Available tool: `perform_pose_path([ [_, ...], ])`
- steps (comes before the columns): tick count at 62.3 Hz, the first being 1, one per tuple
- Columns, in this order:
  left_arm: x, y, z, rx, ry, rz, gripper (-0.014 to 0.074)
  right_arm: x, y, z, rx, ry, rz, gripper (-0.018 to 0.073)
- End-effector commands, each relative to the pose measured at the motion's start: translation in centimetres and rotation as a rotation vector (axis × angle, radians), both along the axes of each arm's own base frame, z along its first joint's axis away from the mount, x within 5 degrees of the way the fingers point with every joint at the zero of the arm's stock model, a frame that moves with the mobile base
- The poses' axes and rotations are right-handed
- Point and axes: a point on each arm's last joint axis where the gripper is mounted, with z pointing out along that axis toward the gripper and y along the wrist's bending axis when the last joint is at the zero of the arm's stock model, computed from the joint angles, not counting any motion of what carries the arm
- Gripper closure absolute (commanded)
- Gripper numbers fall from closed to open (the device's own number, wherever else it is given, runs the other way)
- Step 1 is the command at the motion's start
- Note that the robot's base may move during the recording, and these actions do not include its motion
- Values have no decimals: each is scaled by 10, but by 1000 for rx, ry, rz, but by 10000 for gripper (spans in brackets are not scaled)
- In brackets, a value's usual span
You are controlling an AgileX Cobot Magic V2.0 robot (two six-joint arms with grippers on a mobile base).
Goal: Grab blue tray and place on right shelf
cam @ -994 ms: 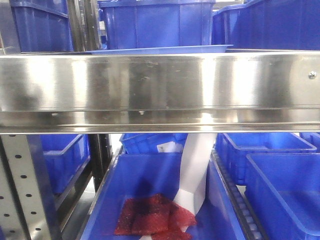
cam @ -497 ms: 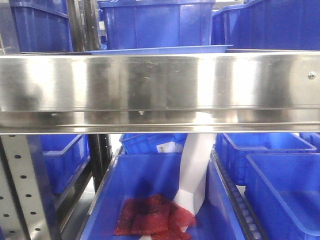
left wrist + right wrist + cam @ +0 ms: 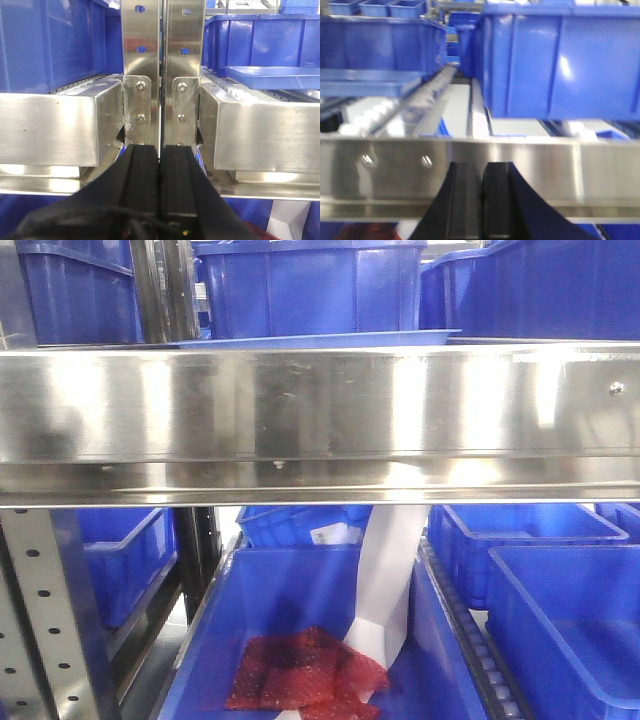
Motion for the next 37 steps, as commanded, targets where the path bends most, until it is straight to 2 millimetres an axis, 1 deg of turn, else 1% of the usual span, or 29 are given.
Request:
perform_pose_path([
  [1,0,0,-2,-7,-67,3,645,-2,-2,0,-12,-109,-34,503],
  [5,0,0,-2,-7,-67,3,645,-1,-3,-17,-7,-112,-38,503],
  [8,0,0,-2,-7,-67,3,645,-1,-2,-20,3,-89,-33,503],
  [37,0,0,-2,-7,-67,3,645,-1,-2,-19,3,-91,-34,503],
])
